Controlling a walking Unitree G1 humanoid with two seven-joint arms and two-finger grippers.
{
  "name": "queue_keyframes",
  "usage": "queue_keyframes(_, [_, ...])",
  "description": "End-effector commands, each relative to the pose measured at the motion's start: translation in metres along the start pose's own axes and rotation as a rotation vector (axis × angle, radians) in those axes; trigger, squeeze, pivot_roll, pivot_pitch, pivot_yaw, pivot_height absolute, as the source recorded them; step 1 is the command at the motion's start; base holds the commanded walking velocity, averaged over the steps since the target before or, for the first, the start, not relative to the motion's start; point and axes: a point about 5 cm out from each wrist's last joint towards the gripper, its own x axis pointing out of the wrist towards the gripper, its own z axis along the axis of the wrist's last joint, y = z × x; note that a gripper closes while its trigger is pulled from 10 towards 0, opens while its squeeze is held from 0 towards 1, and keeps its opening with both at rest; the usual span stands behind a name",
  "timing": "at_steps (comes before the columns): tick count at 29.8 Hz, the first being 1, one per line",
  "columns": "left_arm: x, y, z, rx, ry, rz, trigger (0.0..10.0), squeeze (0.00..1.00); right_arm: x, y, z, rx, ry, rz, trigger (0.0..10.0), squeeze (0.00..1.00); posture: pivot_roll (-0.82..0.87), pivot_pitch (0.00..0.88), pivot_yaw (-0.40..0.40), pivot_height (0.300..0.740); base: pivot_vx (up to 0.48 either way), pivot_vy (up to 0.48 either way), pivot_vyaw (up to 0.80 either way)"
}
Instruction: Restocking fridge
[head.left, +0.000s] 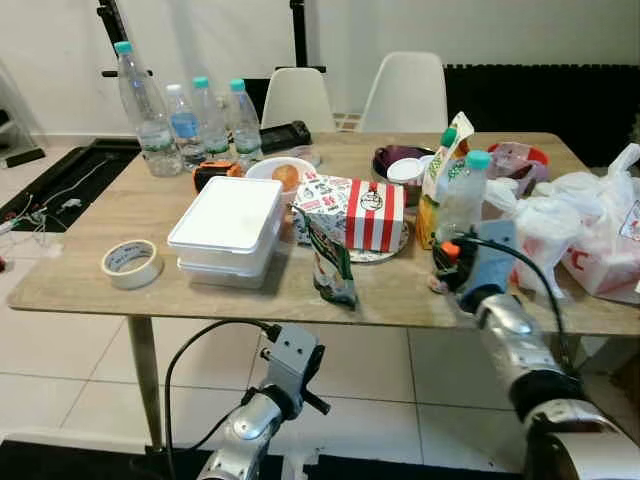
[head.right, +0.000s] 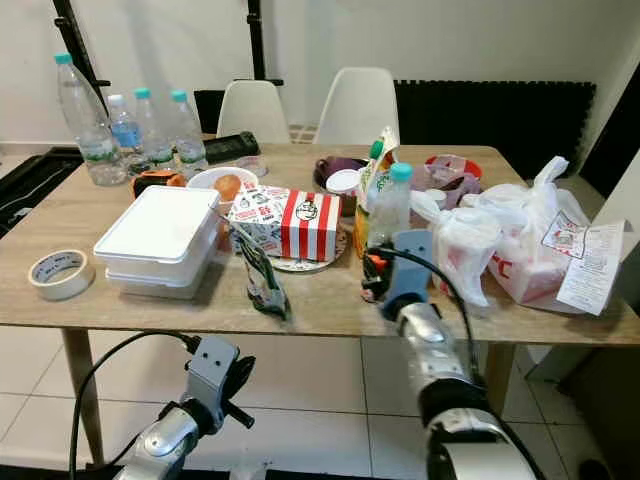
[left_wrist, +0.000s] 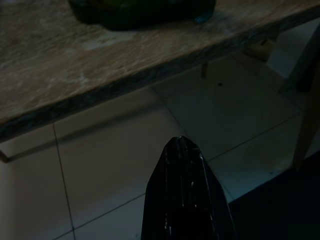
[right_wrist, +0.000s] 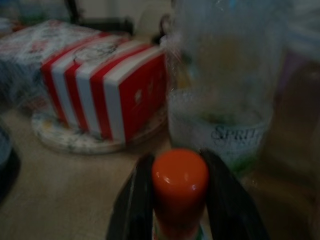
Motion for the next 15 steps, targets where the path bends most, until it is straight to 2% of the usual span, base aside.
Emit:
queue_keyframes(1, [-0.002,-0.001,-0.005,-0.011,0.017,-0.003,10.0,0.0,-0.007,0.005,0.001,-0.012,0.024,0.107,0.0,0.0,-0.03,0.003,0.033,0.74,0.0,0.0,0.0])
queue_keyframes(4, [-0.002,-0.002,-0.007,-0.01,0.021,-0.006,10.0,0.0,-0.012,0.006,0.001,-0.027,0.036,0.152,0.0,0.0,-0.04,0.003,0.034,0.74,0.0,0.0,0.0])
queue_keyframes(7, [-0.004,-0.004,-0.013,-0.011,0.048,-0.015,10.0,0.0,-0.038,0.014,-0.006,-0.063,0.097,0.36,0.0,0.0,-0.05,0.0,0.042,0.74,0.0,0.0,0.0])
queue_keyframes(10, [-0.005,-0.005,-0.016,-0.011,0.057,-0.018,10.0,0.0,-0.049,0.025,-0.009,-0.04,0.093,0.463,0.0,0.0,-0.05,0.0,0.041,0.74,0.0,0.0,0.0])
queue_keyframes(11, [-0.005,-0.005,-0.016,-0.011,0.057,-0.018,10.0,0.0,-0.049,0.025,-0.009,-0.04,0.093,0.463,0.0,0.0,-0.05,0.0,0.041,0.74,0.0,0.0,0.0])
queue_keyframes(13, [-0.006,-0.005,-0.018,-0.012,0.065,-0.017,10.0,0.0,-0.057,0.04,-0.015,-0.014,0.113,0.568,0.0,0.0,-0.05,0.0,0.041,0.74,0.0,0.0,0.0])
queue_keyframes(14, [-0.006,-0.005,-0.018,-0.012,0.065,-0.017,10.0,0.0,-0.057,0.04,-0.015,-0.014,0.113,0.568,0.0,0.0,-0.05,0.0,0.041,0.74,0.0,0.0,0.0])
queue_keyframes(15, [-0.007,-0.004,-0.02,-0.012,0.074,-0.016,10.0,0.0,-0.064,0.054,-0.024,0.008,0.144,0.658,0.0,0.0,-0.05,0.0,0.037,0.74,0.0,0.0,0.0])
